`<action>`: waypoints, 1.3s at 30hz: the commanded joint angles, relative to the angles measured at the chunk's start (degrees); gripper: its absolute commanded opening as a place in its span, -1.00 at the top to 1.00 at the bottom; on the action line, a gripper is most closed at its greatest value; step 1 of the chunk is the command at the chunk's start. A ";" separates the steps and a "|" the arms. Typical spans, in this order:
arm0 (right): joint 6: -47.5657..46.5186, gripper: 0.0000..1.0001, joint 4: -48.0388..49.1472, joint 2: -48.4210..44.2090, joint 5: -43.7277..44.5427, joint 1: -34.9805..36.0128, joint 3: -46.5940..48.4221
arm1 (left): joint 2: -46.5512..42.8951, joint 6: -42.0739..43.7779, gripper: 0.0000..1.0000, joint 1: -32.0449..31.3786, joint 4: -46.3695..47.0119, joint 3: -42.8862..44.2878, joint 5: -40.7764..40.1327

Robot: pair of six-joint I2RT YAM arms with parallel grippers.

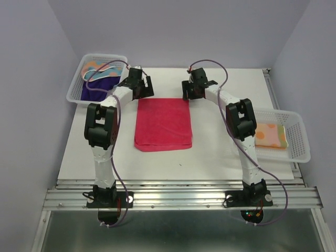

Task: Fold and stack the towels
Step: Fold the towel

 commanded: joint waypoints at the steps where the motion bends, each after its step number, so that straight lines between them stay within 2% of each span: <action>1: -1.10 -0.11 -0.05 -0.03 -2.06 0.06 1.19 | -1.01 0.22 -0.93 1.16 2.30 1.65 1.63; 3: -1.01 -0.01 0.74 -0.38 -2.42 0.06 0.49 | -0.48 0.31 -0.90 1.34 2.30 1.64 1.63; 4: -1.01 0.17 0.83 -0.56 -2.51 0.06 0.22 | -0.22 0.40 -0.89 1.34 2.30 1.73 1.63; 5: -1.01 0.24 0.83 -0.47 -1.81 0.06 0.31 | 0.13 0.31 -0.86 1.52 2.22 1.73 1.63; 10: -1.72 0.50 0.22 -0.29 -1.72 -0.03 0.57 | 0.84 -0.57 -0.77 2.04 2.04 1.64 1.28; 13: -1.89 0.76 0.22 -0.21 -2.16 -0.11 0.39 | 1.37 -0.22 -0.73 2.13 1.95 1.82 1.27; 15: -1.81 0.83 0.13 0.06 -2.51 -0.46 0.66 | 1.98 -0.13 -0.68 2.13 1.95 1.91 1.10; 20: -1.98 0.85 0.13 0.15 -3.65 -0.91 0.75 | 4.70 -0.13 -0.51 2.31 1.16 3.66 -0.22; 21: -2.07 0.85 0.13 0.15 -3.65 -0.91 0.75 | 5.14 -0.13 -0.37 2.40 0.99 3.92 0.65; 23: -2.24 0.85 -0.04 0.15 -3.74 -0.99 0.66 | 6.02 -0.48 -0.23 2.66 0.90 4.45 1.54; 31: -2.68 0.86 -0.05 0.15 -4.44 -1.08 0.48 | 7.61 -1.80 -0.04 3.36 0.37 5.50 0.22; 38: -2.77 0.88 -0.40 0.14 -4.79 -1.08 0.74 | 8.05 -1.45 0.38 3.45 0.98 5.07 1.63; 39: -2.60 0.88 -0.40 0.06 -4.88 -1.08 0.75 | 8.05 -1.27 0.57 3.45 1.07 4.90 3.63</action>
